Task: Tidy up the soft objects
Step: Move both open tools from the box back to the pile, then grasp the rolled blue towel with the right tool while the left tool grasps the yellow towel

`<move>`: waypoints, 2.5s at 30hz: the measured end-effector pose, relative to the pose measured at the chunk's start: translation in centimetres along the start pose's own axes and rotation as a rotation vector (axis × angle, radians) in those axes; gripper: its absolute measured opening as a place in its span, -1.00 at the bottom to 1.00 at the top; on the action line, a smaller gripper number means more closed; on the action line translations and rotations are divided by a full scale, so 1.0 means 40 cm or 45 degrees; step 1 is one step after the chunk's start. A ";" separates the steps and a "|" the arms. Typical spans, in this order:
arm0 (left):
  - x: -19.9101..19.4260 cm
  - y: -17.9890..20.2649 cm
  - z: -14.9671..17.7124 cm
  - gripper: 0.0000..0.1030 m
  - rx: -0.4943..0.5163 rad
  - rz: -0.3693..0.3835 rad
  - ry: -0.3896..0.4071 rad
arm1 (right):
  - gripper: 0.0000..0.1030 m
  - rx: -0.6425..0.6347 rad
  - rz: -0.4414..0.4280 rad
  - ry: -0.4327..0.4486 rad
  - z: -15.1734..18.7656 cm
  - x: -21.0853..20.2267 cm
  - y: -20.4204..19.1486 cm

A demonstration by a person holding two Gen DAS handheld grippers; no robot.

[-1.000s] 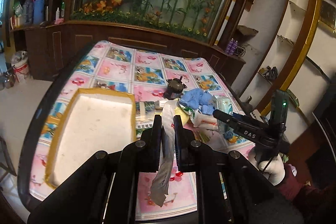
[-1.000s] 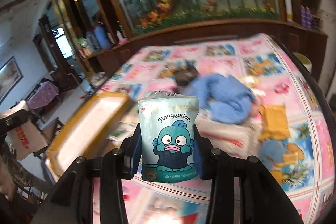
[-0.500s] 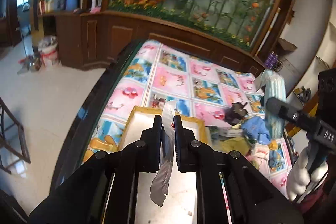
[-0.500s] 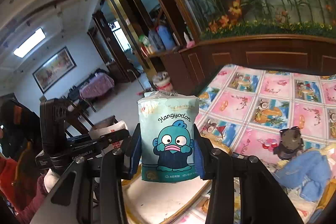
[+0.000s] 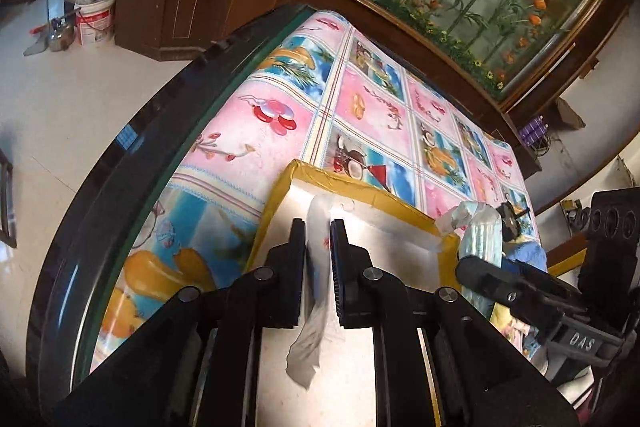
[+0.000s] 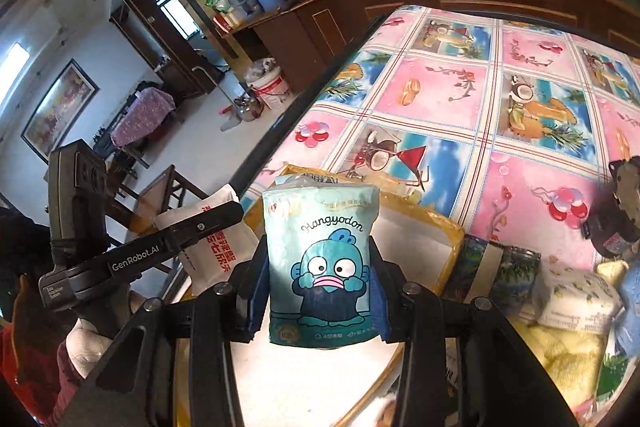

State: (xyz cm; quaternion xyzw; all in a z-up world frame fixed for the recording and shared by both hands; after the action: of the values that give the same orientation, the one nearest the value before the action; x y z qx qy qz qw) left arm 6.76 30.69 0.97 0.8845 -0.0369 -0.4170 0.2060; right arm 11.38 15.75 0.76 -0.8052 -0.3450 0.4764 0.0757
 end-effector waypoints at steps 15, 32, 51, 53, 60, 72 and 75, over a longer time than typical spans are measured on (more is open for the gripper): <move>-0.060 -0.001 -0.015 -0.18 -0.062 0.005 -0.005 | 0.25 0.102 0.021 -0.008 0.018 0.003 0.031; -0.540 0.941 0.325 -0.14 0.839 0.311 -0.027 | 0.26 0.382 0.183 0.186 0.261 -0.425 0.323; -0.426 0.937 0.414 -0.14 0.771 0.362 -0.099 | 0.26 0.467 0.207 0.403 0.409 -0.647 0.475; -0.347 0.827 0.356 -0.14 0.648 0.289 -0.066 | 0.26 0.492 0.218 0.423 0.424 -0.662 0.500; -0.062 0.561 0.323 -0.14 0.407 0.070 -0.155 | 0.26 0.576 0.199 0.428 0.451 -0.658 0.573; 0.191 0.655 0.301 -0.14 0.746 -0.053 -0.192 | 0.27 0.680 0.213 0.428 0.468 -0.643 0.669; 0.242 0.680 0.297 -0.07 0.829 -0.071 -0.197 | 0.27 0.693 0.207 0.418 0.469 -0.635 0.678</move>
State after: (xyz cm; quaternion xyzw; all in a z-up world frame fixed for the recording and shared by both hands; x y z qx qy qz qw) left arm 7.01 -0.40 -2.01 0.8702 -0.1596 -0.4547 -0.1025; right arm 1.30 -24.45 -3.33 -0.8463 -0.1228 0.4194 0.3045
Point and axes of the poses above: each gripper's, at about its wrist camera, not at the fingertips, and x roughly the way its jaws point, y to its right, z to its underside, the point moved 6 cm from there along x, roughly the way its jaws point, and after that the axes turned 5 degrees about x, right-handed, at the moved point
